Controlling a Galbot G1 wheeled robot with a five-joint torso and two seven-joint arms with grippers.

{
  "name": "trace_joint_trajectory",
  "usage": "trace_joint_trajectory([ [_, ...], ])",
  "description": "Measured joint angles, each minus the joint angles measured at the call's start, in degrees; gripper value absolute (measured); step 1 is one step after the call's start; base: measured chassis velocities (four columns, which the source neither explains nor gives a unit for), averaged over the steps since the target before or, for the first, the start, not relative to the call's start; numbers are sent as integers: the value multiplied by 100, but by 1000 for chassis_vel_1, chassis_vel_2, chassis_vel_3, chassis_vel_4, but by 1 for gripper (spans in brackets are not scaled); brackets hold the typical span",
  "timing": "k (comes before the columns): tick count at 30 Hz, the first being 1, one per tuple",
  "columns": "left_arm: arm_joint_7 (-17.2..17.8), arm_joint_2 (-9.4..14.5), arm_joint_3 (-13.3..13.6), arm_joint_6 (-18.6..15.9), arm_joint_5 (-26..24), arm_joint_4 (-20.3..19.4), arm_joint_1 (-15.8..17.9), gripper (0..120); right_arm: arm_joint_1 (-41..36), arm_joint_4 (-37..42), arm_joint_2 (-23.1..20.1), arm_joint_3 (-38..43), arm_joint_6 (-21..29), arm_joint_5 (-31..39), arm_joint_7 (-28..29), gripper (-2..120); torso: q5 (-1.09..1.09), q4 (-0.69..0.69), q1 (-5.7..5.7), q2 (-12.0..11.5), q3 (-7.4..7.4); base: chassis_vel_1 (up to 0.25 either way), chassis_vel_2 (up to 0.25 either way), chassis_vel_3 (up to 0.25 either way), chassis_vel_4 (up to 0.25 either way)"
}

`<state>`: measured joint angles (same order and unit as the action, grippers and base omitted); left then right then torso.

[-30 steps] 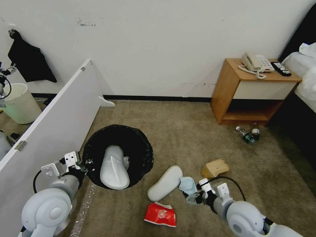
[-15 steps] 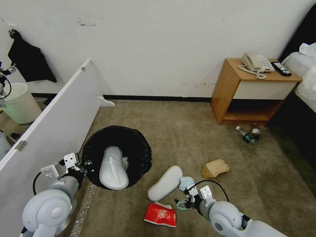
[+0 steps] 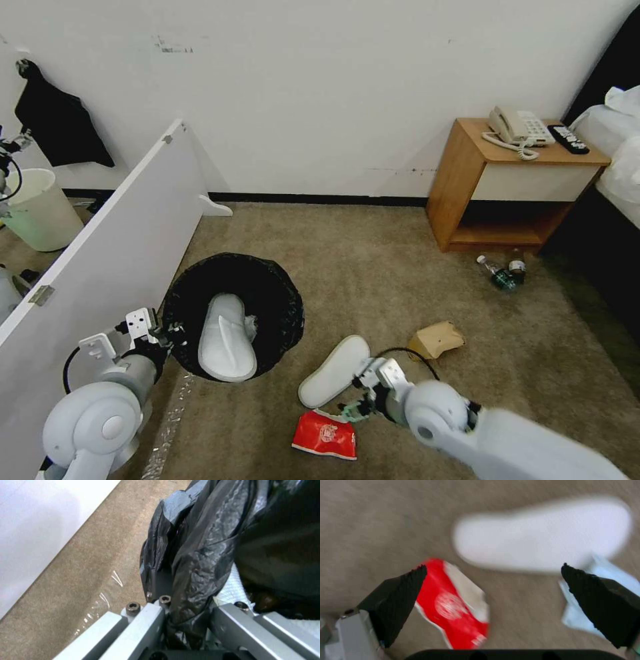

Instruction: Pick up the trash bin, then pick up the garbage from the floor and place it into the trash bin.

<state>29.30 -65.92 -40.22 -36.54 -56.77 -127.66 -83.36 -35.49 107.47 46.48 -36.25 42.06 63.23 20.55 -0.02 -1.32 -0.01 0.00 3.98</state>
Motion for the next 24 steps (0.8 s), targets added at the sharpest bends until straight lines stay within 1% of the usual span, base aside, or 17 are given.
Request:
trace_joint_trajectory([
  [1,0,0,0,0,0,0,0,0,0,0,0,0,0,0,0,100,0,0,0,0,0,0,0,0,0],
  [2,-16,-7,-22,4,0,13,-1,0,196,-29,69,-150,5,255,4,100,1,0,0,0,0,0,0,0,0],
  [5,-29,-11,-41,8,1,18,-3,0,338,-51,126,-258,6,458,20,100,1,-1,0,0,0,0,0,0,0],
  [6,-51,-15,-60,13,1,21,-6,0,514,-73,192,-397,7,707,40,100,0,-2,0,0,0,0,0,0,0],
  [7,-98,-16,-115,22,-1,29,-10,0,927,-85,320,-757,26,1111,46,100,1,-2,0,0,0,0,0,0,0],
  [8,-98,-16,-115,22,-1,29,-10,0,927,-85,320,-757,26,1111,46,100,1,-2,0,0,0,0,0,0,0],
  [10,-158,-4,-204,35,-11,66,-2,0,1435,-59,440,-1242,27,1462,46,100,0,-3,0,0,0,0,0,0,0],
  [11,-158,-4,-204,35,-11,66,-2,0,1435,-59,440,-1242,27,1462,46,100,0,-3,0,0,0,0,0,0,0],
  [13,-197,2,-263,42,-33,88,0,0,1754,-42,550,-1546,27,1642,45,100,1,-2,0,0,0,0,0,0,0],
  [14,-197,2,-263,42,-33,88,0,0,1754,-42,550,-1546,27,1642,45,100,1,-2,0,0,0,0,0,0,0],
  [16,-223,7,-307,48,-49,100,-4,0,2008,-45,645,-1810,27,1711,22,100,0,-2,0,0,0,0,0,0,0],
  [17,-223,7,-307,48,-49,100,-4,0,2008,-45,645,-1810,27,1711,22,100,0,-2,0,0,0,0,0,0,0],
  [19,-247,9,-362,60,-71,105,-18,0,2195,-46,741,-2055,24,1827,46,100,1,-2,0,0,0,0,0,0,0],
  [24,-287,16,-430,69,-93,108,-47,0,2356,-46,779,-2287,20,1898,69,100,1,-2,0,0,0,0,0,0,0],
])
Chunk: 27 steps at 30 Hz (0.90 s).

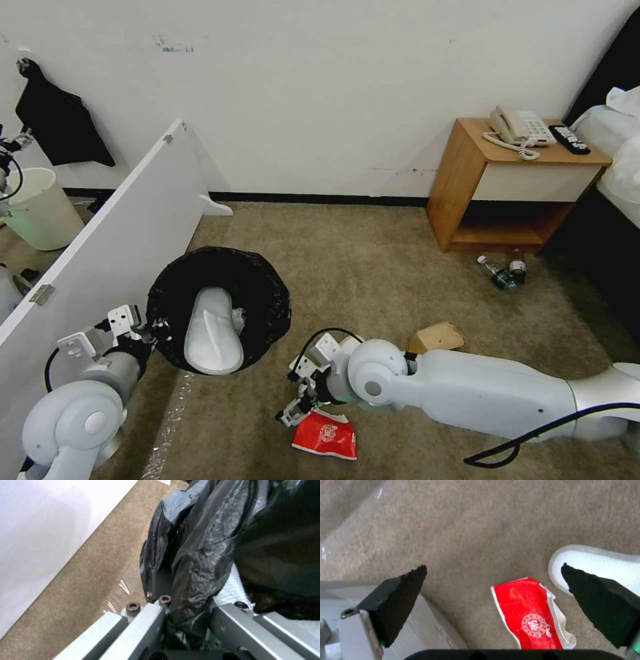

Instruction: Pick up the trash bin, then pick up the garbage from the floor and place it into the trash bin.

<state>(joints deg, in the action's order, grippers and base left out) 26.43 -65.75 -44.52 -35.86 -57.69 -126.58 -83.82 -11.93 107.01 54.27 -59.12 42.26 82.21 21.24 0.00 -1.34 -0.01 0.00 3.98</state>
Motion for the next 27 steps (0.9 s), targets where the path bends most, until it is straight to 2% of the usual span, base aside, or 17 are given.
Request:
trace_joint_trajectory([
  [10,-37,-7,-49,24,-4,13,-25,0,45,4,-111,-139,-5,17,0,100,0,0,0,0,0,0,0,0,0],
  [27,-57,-49,-96,50,20,4,-83,0,-462,-116,-351,26,-12,-296,-33,100,1,0,0,0,-1,0,0,0,0],
])
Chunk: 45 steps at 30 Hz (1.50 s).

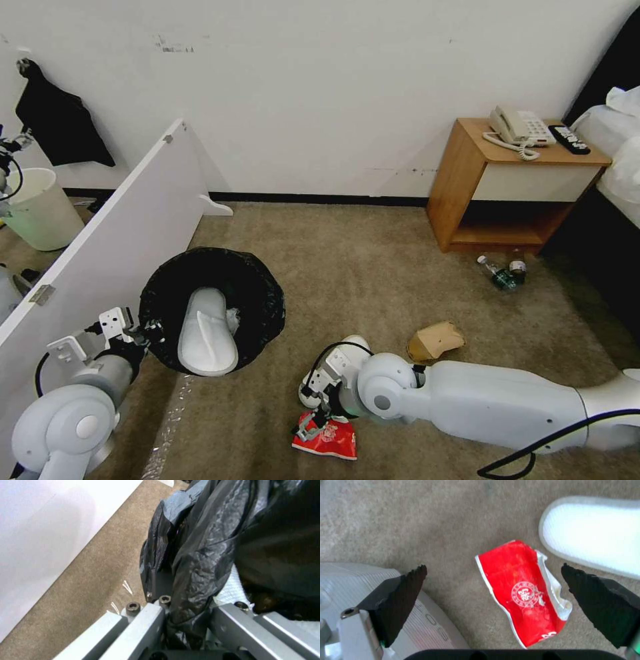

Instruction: Pick up the trash bin, then pick up the garbage from the floor and place it into the trash bin.

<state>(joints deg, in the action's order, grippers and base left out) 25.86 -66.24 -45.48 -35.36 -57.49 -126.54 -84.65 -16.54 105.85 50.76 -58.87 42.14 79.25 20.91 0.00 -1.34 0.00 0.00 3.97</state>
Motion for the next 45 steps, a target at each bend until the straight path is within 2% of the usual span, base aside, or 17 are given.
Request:
trace_joint_trajectory([
  [22,-1,23,68,17,12,58,16,0,-1035,-664,-196,562,-2,-595,-310,100,0,0,0,0,0,0,0,0,0],
  [31,-1,-6,118,24,28,87,48,0,-1021,-858,-208,583,-1,-695,-471,100,-1,0,0,0,0,0,0,0,0],
  [45,-21,-66,116,42,56,151,79,0,-731,-1327,14,379,-1,-889,-772,100,-1,1,0,0,0,0,0,0,0],
])
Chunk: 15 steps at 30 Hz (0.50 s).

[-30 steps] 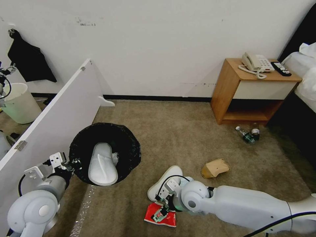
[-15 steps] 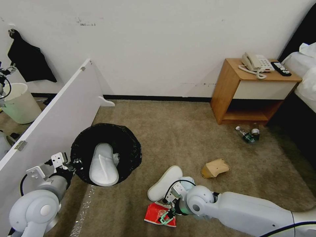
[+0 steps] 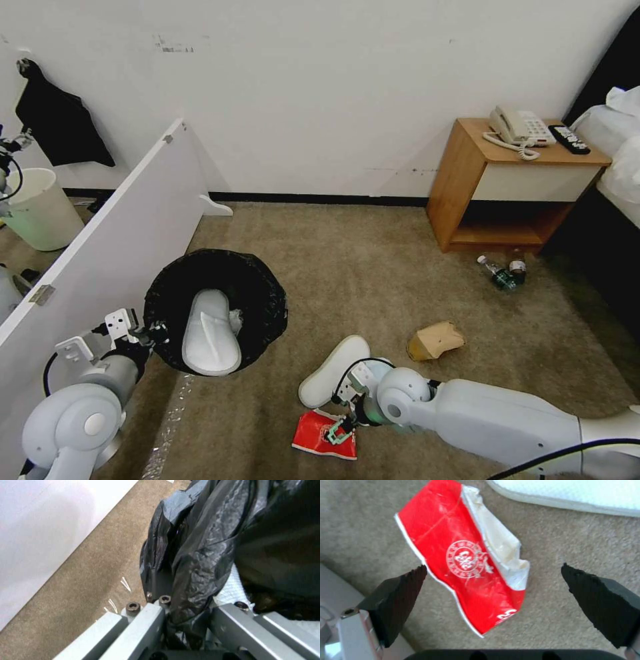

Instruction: Pick up the trash bin, then pick up the garbage from the floor and place it into the trash bin.

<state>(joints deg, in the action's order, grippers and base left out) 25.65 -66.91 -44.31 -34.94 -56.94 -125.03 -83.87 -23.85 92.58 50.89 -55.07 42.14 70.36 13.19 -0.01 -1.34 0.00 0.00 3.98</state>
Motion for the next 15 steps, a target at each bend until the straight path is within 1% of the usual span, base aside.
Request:
trace_joint_trajectory([
  [6,-7,-7,-21,7,0,27,12,0,21,-219,90,-82,0,-117,-110,100,1,0,0,0,0,0,0,0,0],
  [15,-22,16,-40,12,-22,73,29,0,-170,-512,147,-72,0,-341,-245,100,0,-1,0,0,0,0,0,0,0],
])
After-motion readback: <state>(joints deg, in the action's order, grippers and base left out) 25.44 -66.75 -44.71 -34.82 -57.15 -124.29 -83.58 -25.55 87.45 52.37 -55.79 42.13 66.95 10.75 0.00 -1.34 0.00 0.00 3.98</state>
